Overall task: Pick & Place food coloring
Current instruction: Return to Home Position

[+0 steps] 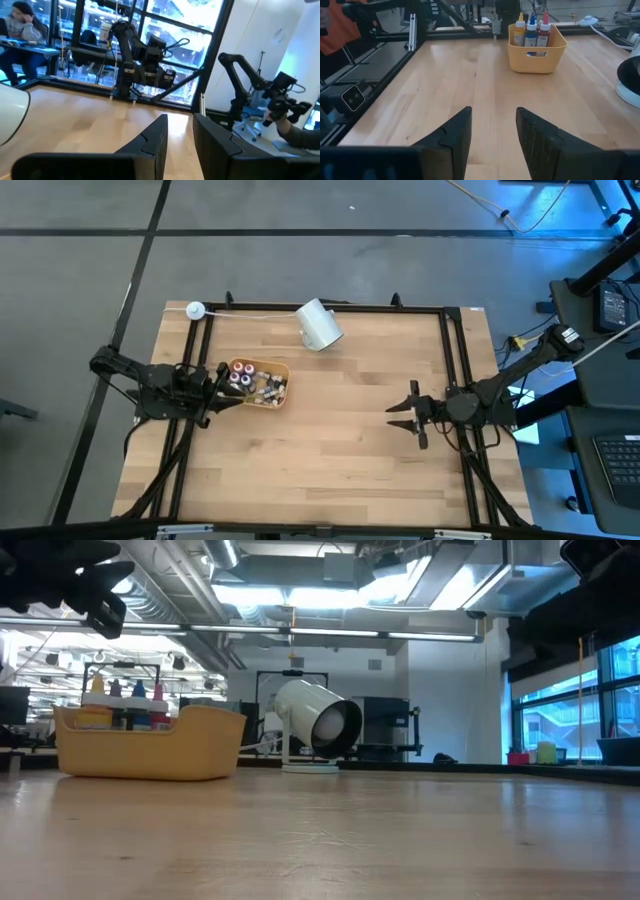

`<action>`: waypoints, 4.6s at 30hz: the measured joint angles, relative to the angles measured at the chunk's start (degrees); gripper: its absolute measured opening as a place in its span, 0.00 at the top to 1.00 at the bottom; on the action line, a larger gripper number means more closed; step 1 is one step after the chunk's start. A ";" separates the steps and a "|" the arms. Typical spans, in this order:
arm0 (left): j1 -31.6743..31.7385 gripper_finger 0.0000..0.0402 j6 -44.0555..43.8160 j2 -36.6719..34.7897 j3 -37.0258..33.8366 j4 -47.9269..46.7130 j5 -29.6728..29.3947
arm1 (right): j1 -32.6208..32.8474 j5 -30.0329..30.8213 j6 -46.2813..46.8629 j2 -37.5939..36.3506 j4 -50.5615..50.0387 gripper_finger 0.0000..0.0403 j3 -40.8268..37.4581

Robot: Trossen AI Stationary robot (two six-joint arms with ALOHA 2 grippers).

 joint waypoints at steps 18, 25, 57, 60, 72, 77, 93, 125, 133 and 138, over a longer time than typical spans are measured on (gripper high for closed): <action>0.00 0.78 0.24 -0.23 -0.26 1.39 0.11 | 0.01 -0.46 -0.71 -1.21 0.04 0.61 0.00; 0.00 0.78 0.38 -0.25 -0.26 1.37 0.11 | 0.02 0.44 -2.84 -7.16 -3.20 0.61 0.00; 0.02 0.78 1.41 -0.25 -0.20 1.91 2.23 | 0.02 -3.89 -7.56 -38.79 -12.10 0.61 -10.29; 0.01 0.78 2.07 -0.25 -0.20 1.94 2.26 | 0.01 -3.50 -7.89 -43.03 -15.06 0.61 -10.26; 0.01 0.78 4.61 -0.25 -0.17 1.51 2.20 | 0.00 -3.48 -10.56 -44.26 -15.43 0.61 -10.14; 0.01 0.78 3.26 -0.21 -0.17 1.40 1.92 | 0.01 -3.48 -10.73 -44.24 -15.43 0.61 -10.14; 0.01 0.78 3.04 -0.21 -0.17 1.38 1.84 | 0.00 -3.49 -10.58 -44.22 -15.41 0.61 -10.14; 0.01 0.78 5.43 -0.21 -0.17 1.14 1.71 | 0.00 -3.50 -10.60 -44.17 -15.41 0.61 -10.14; 0.02 0.78 13.80 -0.05 -0.47 1.20 -1.86 | 0.00 -3.51 -10.60 -44.19 -15.41 0.61 -10.14; 0.02 0.78 12.28 0.02 -3.03 -0.62 -5.77 | 0.00 -3.50 -10.60 -44.19 -15.41 0.61 -10.14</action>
